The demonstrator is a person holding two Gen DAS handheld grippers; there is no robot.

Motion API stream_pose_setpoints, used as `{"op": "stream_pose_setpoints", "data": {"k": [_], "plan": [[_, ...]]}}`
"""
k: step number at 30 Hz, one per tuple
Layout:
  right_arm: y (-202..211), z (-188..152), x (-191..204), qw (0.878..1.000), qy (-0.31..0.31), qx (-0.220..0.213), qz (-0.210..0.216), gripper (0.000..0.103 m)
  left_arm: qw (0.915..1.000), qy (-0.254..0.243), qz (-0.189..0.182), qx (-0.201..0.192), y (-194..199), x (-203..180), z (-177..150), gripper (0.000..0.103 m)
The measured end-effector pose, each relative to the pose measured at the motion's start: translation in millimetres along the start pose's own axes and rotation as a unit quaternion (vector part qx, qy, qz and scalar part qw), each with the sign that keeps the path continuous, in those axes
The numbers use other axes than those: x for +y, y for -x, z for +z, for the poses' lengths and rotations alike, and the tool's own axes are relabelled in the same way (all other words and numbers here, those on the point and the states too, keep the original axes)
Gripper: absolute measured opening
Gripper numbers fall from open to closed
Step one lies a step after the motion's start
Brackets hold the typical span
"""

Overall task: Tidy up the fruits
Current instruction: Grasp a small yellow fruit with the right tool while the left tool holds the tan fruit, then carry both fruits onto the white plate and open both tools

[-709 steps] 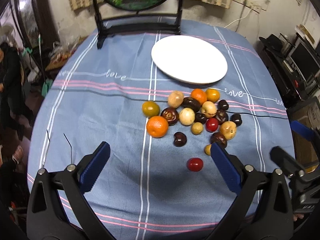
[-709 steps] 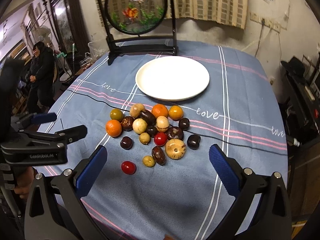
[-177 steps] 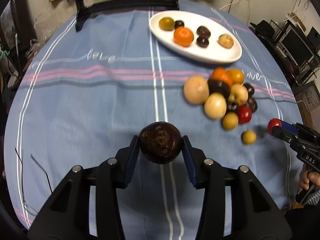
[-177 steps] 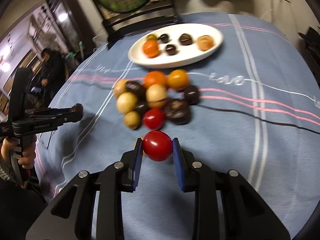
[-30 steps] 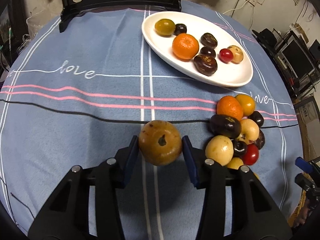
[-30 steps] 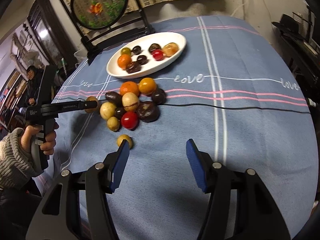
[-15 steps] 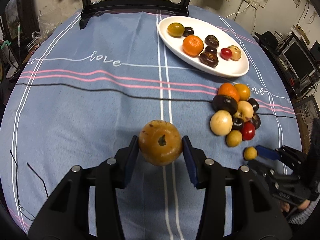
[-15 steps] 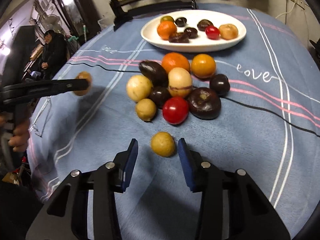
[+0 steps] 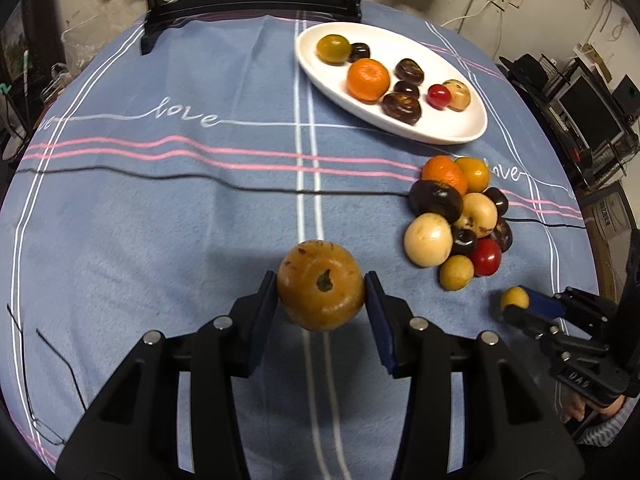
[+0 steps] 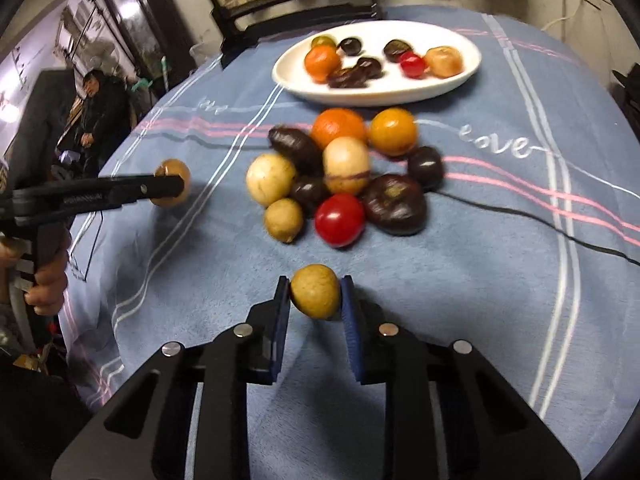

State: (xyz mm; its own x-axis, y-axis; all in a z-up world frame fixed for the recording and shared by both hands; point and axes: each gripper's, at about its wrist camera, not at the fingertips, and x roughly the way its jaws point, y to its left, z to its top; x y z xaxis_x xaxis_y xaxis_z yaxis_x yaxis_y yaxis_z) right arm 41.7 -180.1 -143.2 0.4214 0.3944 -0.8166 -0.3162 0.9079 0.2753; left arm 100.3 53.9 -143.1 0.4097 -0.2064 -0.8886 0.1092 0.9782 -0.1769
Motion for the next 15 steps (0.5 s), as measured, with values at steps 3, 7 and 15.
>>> {"op": "stream_pose_setpoints", "data": {"k": [3,7,15], "plan": [[11.1,8.6,-18.9,0.999,-0.025,-0.018,-0.014,0.026,0.9999,-0.015,-0.006,-0.004,-3.1,-10.2,16.0,0.045],[21.6,32.5,-42.8,0.998,-0.048,-0.045,-0.022,0.026,0.9990,-0.036,-0.017,-0.020,-5.9,-25.9,48.0,0.045],[11.3,108.9,-55.2,0.995,-0.026,-0.091,-0.019,0.026,0.9970,-0.047,-0.024,-0.057,-20.6,-39.5,125.9,0.045]]}}
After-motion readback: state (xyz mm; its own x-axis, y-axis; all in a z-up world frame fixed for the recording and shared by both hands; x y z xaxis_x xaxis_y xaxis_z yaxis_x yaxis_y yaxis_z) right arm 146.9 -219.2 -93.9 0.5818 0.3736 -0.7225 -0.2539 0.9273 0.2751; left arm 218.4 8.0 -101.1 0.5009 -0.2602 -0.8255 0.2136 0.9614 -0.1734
